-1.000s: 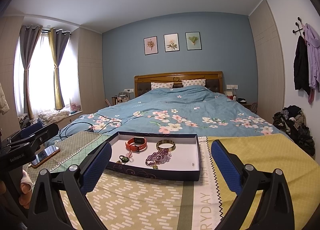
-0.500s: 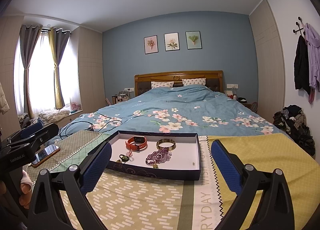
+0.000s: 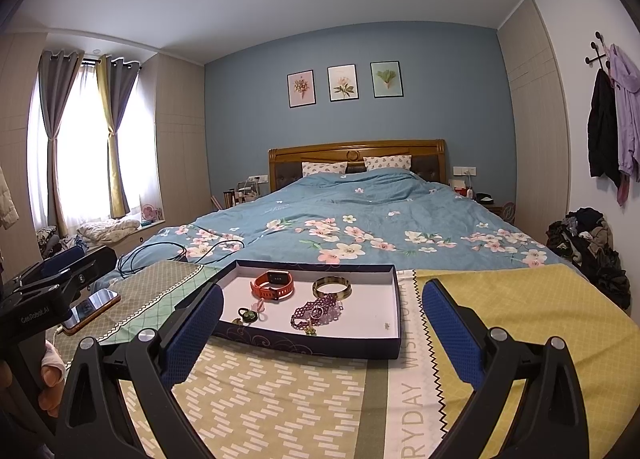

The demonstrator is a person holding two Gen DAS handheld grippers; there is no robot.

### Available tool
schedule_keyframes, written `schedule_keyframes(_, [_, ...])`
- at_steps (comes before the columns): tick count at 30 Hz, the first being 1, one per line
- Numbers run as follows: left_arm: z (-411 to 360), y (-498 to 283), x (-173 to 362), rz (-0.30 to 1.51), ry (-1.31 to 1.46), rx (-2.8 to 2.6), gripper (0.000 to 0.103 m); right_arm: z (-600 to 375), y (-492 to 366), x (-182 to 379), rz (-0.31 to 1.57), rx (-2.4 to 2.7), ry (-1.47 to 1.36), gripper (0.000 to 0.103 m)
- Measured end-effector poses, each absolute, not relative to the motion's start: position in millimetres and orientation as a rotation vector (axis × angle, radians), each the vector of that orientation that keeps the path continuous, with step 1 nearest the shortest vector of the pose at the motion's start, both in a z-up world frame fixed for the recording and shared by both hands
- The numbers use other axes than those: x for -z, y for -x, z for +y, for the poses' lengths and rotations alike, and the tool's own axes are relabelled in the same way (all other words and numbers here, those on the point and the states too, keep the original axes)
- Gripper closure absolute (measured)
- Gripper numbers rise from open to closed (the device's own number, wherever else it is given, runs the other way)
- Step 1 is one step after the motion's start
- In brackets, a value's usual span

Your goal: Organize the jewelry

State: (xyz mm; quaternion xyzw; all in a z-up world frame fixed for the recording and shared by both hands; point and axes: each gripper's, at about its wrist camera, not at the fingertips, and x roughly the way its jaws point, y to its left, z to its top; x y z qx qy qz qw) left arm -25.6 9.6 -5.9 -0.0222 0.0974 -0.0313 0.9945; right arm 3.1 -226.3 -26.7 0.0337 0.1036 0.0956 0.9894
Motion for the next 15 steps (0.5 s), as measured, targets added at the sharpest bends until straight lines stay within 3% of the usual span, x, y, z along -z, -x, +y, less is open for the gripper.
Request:
schedule_keyframes(10, [11.3, 18.4, 8.1, 0.233, 0.044, 0.054, 0.005, -227.7, -6.3, 31.7, 0.245, -0.181, -0.034, 0.007])
schedule_keyframes(15, [20.6, -0.7, 17.7, 0.33, 0.031, 0.04, 0.005, -250.5, -33.6, 41.5, 0.412, -0.129, -0.008, 0.007])
